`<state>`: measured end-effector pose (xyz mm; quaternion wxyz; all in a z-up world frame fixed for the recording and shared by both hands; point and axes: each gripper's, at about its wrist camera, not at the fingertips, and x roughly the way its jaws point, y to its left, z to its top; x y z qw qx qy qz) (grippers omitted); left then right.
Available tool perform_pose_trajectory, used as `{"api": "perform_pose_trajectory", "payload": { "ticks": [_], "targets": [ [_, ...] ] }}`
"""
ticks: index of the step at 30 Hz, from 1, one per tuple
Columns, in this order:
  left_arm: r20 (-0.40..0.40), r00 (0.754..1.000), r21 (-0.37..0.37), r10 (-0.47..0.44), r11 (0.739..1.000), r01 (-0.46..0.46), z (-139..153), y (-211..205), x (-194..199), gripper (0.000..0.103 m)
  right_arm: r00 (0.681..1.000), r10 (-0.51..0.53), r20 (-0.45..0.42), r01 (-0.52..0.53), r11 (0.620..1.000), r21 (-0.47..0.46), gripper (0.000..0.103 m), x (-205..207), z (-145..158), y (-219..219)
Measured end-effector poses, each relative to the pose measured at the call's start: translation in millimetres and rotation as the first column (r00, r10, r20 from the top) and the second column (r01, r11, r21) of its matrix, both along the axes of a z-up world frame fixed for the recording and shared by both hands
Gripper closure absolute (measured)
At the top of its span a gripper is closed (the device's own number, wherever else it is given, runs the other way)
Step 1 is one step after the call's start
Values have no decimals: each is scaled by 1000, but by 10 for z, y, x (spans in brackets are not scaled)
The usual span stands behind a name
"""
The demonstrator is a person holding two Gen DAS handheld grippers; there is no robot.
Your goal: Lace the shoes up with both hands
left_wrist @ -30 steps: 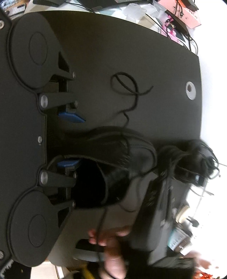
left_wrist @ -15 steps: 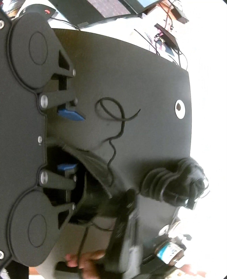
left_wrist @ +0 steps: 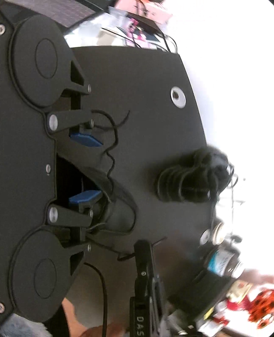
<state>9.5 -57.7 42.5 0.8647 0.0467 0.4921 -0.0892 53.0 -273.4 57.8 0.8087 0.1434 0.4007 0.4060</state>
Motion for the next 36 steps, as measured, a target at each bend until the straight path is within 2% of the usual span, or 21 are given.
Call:
{"api": "perform_pose_trajectory", "payload": {
  "ticks": [2, 5, 9, 13, 15, 20, 23, 29, 36],
  "targets": [
    [-1, 1000, -2, -8, 1000, 8, -35, -9, 29, 59, 1000, 27, 10, -27, 1000, -11, 99, -48, 25, 108],
    [-9, 1000, -47, 22, 999, -23, -97, 60, 91, 63, 999, 53, -1, -53, 998, -43, 99, -63, 6, 266],
    [-28, 996, -140, 86, 986, -89, -166, 233, 150, 64, 994, 108, -15, -109, 988, -111, 99, -85, -66, 465],
    [-62, 987, -246, 151, 956, -162, -234, 446, 186, 63, 988, 139, -63, -148, 973, -178, 99, 2, -121, 605],
    [-76, 982, -285, 174, 940, -188, -264, 521, 199, 63, 983, 146, -115, -167, 965, -200, 99, 99, -148, 659],
    [-104, 972, -366, 211, 901, -235, -339, 668, 182, 63, 953, 214, -213, -263, 934, -242, 99, 301, -206, 824],
    [-111, 968, -396, 223, 884, -249, -372, 712, 164, 63, 934, 252, -253, -319, 909, -270, 99, 386, -216, 921],
    [-111, 967, -427, 231, 867, -256, -401, 756, 141, 62, 911, 273, -309, -367, 880, -303, 99, 476, -235, 1042],
    [-118, 965, -449, 236, 854, -263, -430, 808, 149, 61, 901, 296, -316, -399, 852, -339, 99, 491, -238, 1137]
  ]
}}
